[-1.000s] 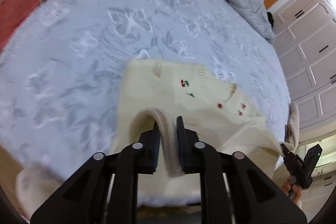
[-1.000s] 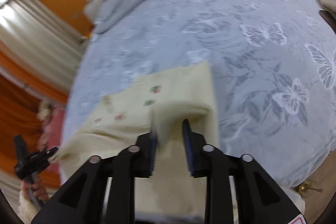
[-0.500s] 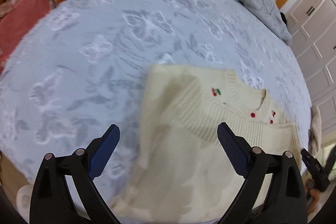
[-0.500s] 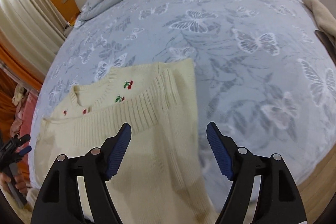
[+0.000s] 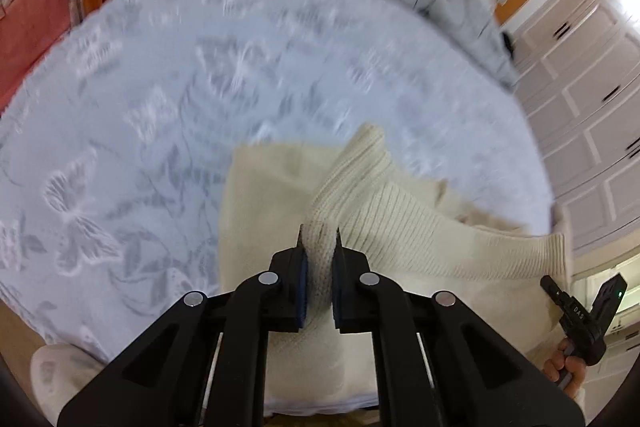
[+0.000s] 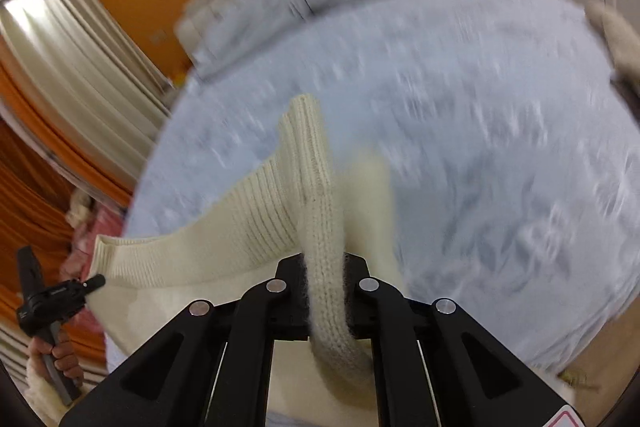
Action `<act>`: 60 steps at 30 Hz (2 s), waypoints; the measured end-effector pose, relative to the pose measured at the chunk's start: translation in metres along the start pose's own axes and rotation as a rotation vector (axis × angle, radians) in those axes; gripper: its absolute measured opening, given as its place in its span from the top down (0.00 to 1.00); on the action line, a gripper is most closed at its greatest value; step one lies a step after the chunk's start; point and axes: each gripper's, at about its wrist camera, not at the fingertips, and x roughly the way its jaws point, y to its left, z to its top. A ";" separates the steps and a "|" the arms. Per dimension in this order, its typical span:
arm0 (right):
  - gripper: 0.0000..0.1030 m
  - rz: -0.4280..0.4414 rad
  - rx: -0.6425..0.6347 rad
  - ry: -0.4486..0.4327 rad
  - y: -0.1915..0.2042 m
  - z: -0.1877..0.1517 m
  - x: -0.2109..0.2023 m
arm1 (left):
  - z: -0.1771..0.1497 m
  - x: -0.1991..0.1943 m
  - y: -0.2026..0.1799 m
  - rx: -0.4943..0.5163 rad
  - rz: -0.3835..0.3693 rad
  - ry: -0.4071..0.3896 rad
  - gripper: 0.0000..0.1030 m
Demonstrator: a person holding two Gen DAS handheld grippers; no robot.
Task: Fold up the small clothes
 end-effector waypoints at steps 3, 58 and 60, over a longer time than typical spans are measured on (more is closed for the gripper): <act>0.95 -0.036 -0.034 -0.007 0.001 0.023 0.021 | 0.026 -0.014 -0.010 0.018 0.007 -0.043 0.92; 0.86 -0.318 0.111 0.472 -0.092 -0.094 0.072 | -0.058 0.127 -0.001 0.088 0.221 0.247 0.64; 0.83 -0.318 0.125 0.391 -0.083 -0.082 0.055 | -0.057 0.127 -0.002 0.085 0.228 0.252 0.64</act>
